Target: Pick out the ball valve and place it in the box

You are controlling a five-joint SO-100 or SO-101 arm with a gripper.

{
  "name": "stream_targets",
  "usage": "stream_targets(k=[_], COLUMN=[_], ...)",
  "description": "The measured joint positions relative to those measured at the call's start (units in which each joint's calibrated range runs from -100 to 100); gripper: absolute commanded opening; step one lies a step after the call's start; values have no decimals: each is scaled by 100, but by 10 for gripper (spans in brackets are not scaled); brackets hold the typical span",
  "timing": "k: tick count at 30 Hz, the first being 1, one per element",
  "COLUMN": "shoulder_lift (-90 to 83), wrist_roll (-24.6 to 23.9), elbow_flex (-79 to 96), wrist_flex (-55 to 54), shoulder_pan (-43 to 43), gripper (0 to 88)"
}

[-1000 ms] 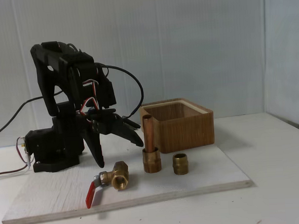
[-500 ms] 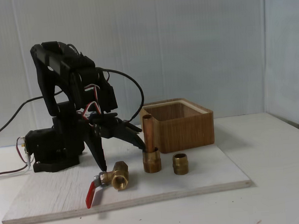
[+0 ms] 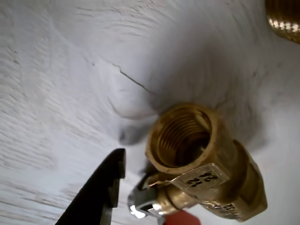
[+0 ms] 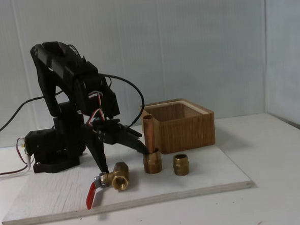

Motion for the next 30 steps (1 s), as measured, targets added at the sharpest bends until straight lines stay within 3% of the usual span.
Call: stream_targets(k=[30], shoulder_lift=[661], wrist_roll=[5], elbow_flex=[-481], wrist_flex=[-172], shoulder_pan=[-37], gripper=[623])
